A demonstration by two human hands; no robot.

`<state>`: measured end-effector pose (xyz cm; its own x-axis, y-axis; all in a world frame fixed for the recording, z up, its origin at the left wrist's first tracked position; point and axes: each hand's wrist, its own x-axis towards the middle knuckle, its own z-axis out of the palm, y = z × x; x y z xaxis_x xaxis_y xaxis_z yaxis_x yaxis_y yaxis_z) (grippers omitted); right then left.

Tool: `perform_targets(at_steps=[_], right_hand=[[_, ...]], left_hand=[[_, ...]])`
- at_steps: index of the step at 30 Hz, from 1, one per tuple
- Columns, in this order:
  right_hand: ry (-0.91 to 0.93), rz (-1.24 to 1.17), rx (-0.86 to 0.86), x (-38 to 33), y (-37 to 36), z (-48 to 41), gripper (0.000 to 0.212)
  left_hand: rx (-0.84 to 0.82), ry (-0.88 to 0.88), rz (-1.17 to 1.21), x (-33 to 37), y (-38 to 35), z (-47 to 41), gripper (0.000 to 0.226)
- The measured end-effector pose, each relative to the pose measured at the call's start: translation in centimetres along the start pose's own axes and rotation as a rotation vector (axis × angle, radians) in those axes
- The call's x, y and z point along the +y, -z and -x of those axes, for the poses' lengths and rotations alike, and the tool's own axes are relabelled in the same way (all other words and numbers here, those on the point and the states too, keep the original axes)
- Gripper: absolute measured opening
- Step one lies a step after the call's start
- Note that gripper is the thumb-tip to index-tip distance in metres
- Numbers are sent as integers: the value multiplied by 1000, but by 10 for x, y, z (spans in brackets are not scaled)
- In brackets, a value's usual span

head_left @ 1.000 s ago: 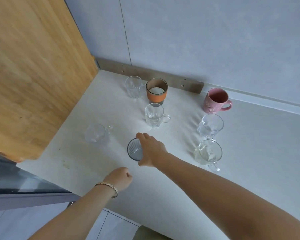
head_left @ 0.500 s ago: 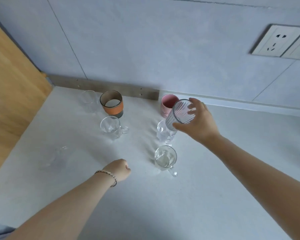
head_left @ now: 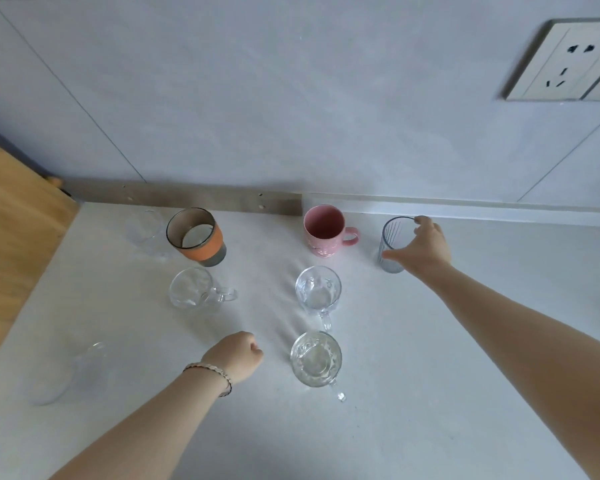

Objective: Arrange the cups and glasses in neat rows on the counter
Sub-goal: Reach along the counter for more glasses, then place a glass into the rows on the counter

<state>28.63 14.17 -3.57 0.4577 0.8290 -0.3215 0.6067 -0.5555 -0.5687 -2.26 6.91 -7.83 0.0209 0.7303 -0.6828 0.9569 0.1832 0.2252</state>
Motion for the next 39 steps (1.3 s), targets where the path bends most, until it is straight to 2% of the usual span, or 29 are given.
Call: perform_targets(at_steps=[9,11,14,16,19,22,25,27,30,34,36,39], right_hand=[[23,129,-53,-8,-15,5,100],[139,194,-2,-16,-17,24,87],[421,253,29,-42,-25,64,62],[560,265,-47,-66,-39,88,51],[640,237,-302,-102,-77,116,44],[525,296,-495,-128,-127,130,57],[344,325,-530,-141,-169,132,63],[249,354,-561,-143,-185,130,56],[211,352,-580,-142,-197,128,37],[73,137,-746,-142,-202,146,23],[-1,0,-705,-139,-194,158,17],[-35,-138,-642,-127,-164,165,26]], left_hand=[[-31,-5,61,-8,-1,-3,16],[-32,-4,84,-15,-2,1,12],[-26,8,108,-31,-5,5,14],[-27,18,112,-47,-6,9,15],[-17,24,119,-71,-4,16,13],[-3,39,125,-93,-1,25,13],[5,70,131,-116,-1,30,13],[-3,81,142,-129,-2,33,14],[-15,84,142,-145,-6,37,12],[-35,77,133,-156,-14,37,19],[-39,60,126,-154,-16,37,18],[-35,27,99,-141,-15,36,15]])
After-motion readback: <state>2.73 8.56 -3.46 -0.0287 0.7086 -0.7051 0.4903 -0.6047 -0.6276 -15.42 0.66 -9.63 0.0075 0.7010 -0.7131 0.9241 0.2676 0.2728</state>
